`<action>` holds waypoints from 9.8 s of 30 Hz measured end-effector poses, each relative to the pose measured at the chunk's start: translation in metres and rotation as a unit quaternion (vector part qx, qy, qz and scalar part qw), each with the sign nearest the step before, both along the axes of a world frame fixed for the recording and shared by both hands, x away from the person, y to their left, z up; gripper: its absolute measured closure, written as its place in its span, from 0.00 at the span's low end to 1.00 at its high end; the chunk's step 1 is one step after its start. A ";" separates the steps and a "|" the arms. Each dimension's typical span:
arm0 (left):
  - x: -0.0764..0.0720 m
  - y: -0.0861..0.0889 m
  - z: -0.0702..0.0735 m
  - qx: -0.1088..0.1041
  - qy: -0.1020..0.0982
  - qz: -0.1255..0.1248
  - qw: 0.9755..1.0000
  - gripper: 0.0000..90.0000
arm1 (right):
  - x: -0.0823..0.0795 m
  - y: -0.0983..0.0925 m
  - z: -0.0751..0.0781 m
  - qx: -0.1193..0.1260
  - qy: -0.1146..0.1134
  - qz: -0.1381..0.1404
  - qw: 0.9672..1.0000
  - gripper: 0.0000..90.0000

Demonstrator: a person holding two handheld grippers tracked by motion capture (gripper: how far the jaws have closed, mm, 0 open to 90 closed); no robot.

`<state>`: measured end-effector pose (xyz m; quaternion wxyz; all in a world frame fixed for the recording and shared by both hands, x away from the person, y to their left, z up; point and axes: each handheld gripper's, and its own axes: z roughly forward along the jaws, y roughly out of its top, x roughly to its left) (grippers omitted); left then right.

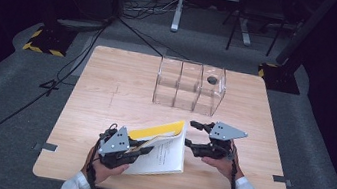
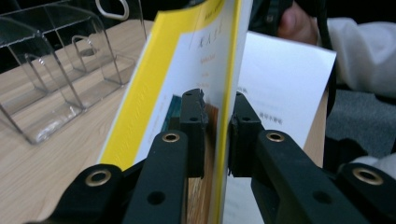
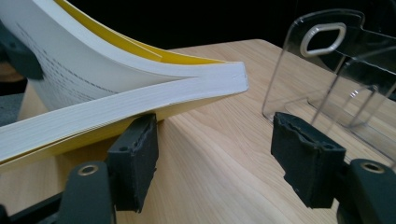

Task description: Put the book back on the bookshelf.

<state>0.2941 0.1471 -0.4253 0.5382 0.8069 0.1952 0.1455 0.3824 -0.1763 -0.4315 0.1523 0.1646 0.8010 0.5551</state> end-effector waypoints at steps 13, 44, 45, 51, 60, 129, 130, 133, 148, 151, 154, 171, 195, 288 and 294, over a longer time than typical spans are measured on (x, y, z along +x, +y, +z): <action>-0.007 0.015 -0.020 0.017 0.018 0.021 0.999 0.70 | -0.004 0.029 0.006 -0.006 -0.009 0.021 1.000 0.36; 0.036 -0.044 -0.001 -0.095 0.000 -0.083 0.992 0.92 | -0.006 -0.019 0.023 0.081 -0.019 -0.027 0.996 0.39; 0.036 -0.044 -0.001 -0.096 -0.001 -0.084 0.992 0.91 | -0.006 -0.019 0.024 0.083 -0.019 -0.028 0.996 0.41; 0.029 -0.021 -0.001 -0.079 -0.006 -0.064 0.995 0.91 | -0.013 -0.011 0.021 0.062 -0.025 -0.005 0.998 0.36; 0.016 0.000 -0.006 -0.051 -0.005 -0.047 0.998 0.80 | -0.031 0.027 0.010 -0.001 -0.053 0.015 0.998 0.34; 0.022 0.018 -0.030 0.014 0.023 -0.054 0.998 0.69 | -0.026 -0.005 -0.013 -0.033 0.008 0.222 0.975 0.74; 0.022 0.017 -0.029 0.013 0.023 -0.056 0.998 0.69 | -0.028 -0.006 -0.012 -0.029 0.008 0.225 0.974 0.74; 0.023 0.013 -0.028 0.016 0.020 -0.057 0.998 0.69 | -0.035 -0.007 -0.009 -0.031 -0.009 0.218 0.975 0.80; 0.052 -0.012 -0.031 0.001 0.029 -0.071 0.997 0.65 | -0.036 -0.009 -0.008 -0.036 -0.013 0.157 0.987 0.78; 0.055 -0.015 -0.031 0.000 0.032 -0.071 0.997 0.65 | -0.035 -0.011 -0.008 -0.031 -0.008 0.146 0.989 0.79; 0.058 -0.018 -0.031 -0.006 0.035 -0.067 0.997 0.65 | -0.035 -0.012 -0.009 -0.029 -0.010 0.130 0.991 0.79; 0.058 -0.020 -0.031 -0.008 0.037 -0.096 0.995 0.74 | -0.026 -0.011 -0.013 -0.013 0.002 0.119 0.993 0.78; 0.058 -0.009 -0.035 0.064 0.050 -0.011 0.997 0.37 | -0.022 -0.023 -0.011 0.005 0.005 0.080 0.997 0.85; 0.034 0.059 -0.079 0.148 0.150 0.190 0.959 0.16 | 0.150 -0.021 0.014 -0.007 -0.031 -0.349 0.937 0.85; 0.033 0.059 -0.079 0.153 0.145 0.179 0.961 0.16 | 0.152 -0.020 0.009 -0.013 -0.026 -0.349 0.937 0.85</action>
